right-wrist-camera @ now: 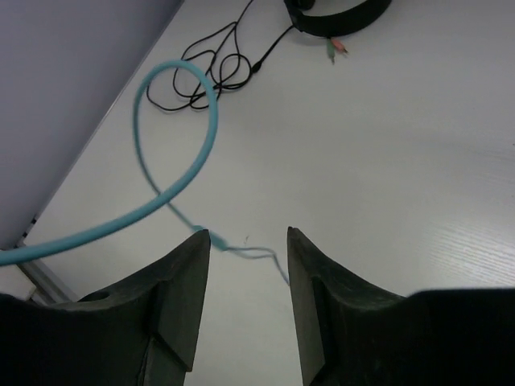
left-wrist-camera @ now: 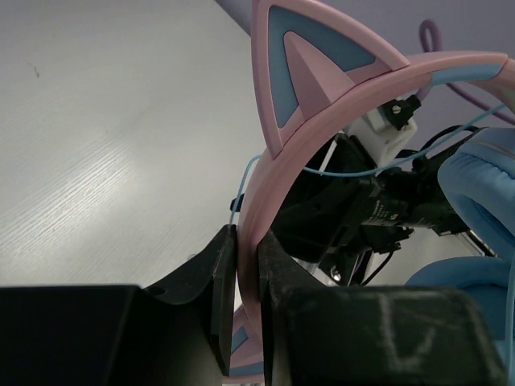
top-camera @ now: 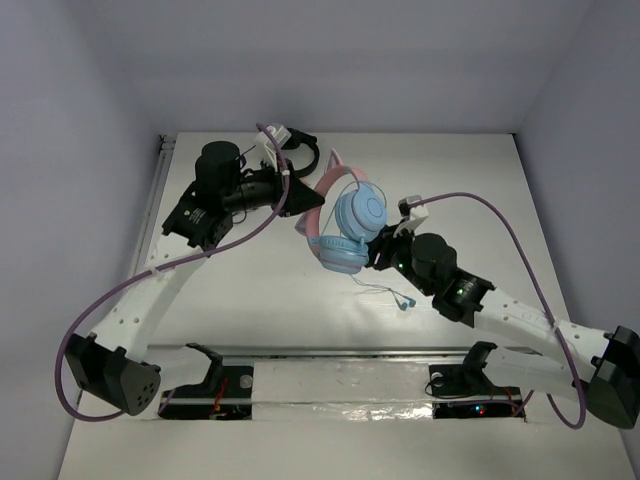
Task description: Wrap the headphones
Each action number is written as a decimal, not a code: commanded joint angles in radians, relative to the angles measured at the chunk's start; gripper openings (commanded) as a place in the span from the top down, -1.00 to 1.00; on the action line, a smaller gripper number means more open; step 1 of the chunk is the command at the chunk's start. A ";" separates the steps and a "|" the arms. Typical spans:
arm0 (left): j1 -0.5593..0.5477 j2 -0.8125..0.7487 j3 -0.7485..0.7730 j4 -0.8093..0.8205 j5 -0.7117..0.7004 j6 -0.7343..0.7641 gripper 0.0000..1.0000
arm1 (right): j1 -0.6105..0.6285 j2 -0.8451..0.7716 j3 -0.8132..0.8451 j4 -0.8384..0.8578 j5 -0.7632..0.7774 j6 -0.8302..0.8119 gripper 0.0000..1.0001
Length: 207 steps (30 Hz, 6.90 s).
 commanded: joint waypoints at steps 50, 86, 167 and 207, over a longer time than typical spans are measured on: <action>0.003 0.056 0.375 0.019 -0.060 -0.183 1.00 | -0.021 -0.121 -0.208 0.142 -0.174 0.106 0.87; 0.003 0.066 0.421 0.007 -0.034 -0.198 1.00 | -0.021 0.344 -0.104 0.392 0.009 0.106 0.37; -0.420 -0.011 -0.208 -0.306 -0.853 0.210 1.00 | 0.187 0.106 0.465 -0.763 0.445 -0.124 1.00; -0.416 0.089 -0.179 -0.301 -0.947 0.254 1.00 | 0.025 0.149 0.691 -0.987 0.052 -0.099 1.00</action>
